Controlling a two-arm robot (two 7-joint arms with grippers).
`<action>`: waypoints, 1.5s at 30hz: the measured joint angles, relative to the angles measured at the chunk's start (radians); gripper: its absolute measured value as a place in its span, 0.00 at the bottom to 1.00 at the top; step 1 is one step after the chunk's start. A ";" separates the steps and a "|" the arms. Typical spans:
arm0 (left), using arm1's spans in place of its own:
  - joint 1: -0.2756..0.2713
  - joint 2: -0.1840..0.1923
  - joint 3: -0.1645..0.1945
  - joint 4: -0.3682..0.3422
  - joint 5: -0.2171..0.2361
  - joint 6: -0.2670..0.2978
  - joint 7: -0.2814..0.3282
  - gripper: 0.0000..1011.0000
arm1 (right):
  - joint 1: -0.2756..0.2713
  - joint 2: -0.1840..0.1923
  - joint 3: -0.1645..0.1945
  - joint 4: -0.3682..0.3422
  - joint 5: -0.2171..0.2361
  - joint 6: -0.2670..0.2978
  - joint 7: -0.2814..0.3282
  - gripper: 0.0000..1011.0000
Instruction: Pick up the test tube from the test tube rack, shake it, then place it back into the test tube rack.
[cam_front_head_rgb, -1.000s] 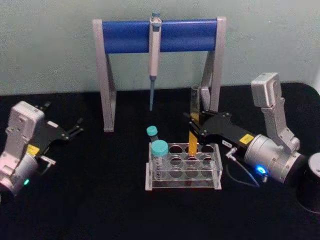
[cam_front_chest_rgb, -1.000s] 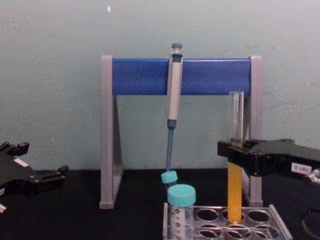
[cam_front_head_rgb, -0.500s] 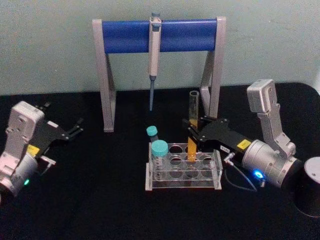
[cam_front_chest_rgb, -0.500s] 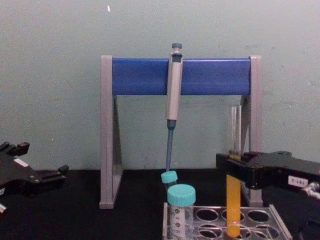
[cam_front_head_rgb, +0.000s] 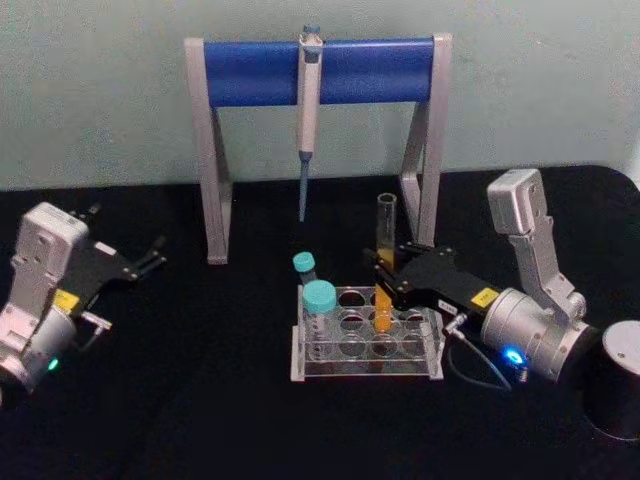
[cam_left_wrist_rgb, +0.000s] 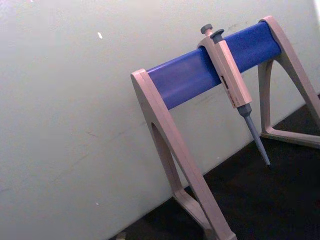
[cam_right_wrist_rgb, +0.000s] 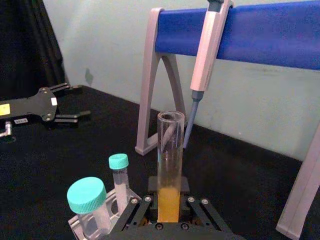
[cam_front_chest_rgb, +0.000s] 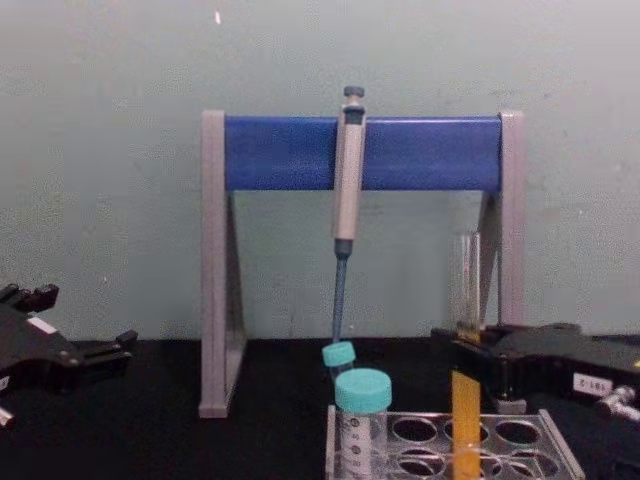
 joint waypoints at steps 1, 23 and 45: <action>0.000 0.000 0.000 0.000 0.000 0.000 0.000 0.99 | 0.000 -0.001 0.000 0.002 -0.001 0.000 0.000 0.22; 0.000 0.000 0.000 0.000 0.000 0.000 0.000 0.99 | -0.003 -0.011 -0.006 0.028 -0.014 0.006 0.001 0.22; 0.000 0.000 0.000 0.000 0.000 0.000 0.000 0.99 | -0.004 -0.010 -0.006 0.027 -0.019 0.010 0.000 0.38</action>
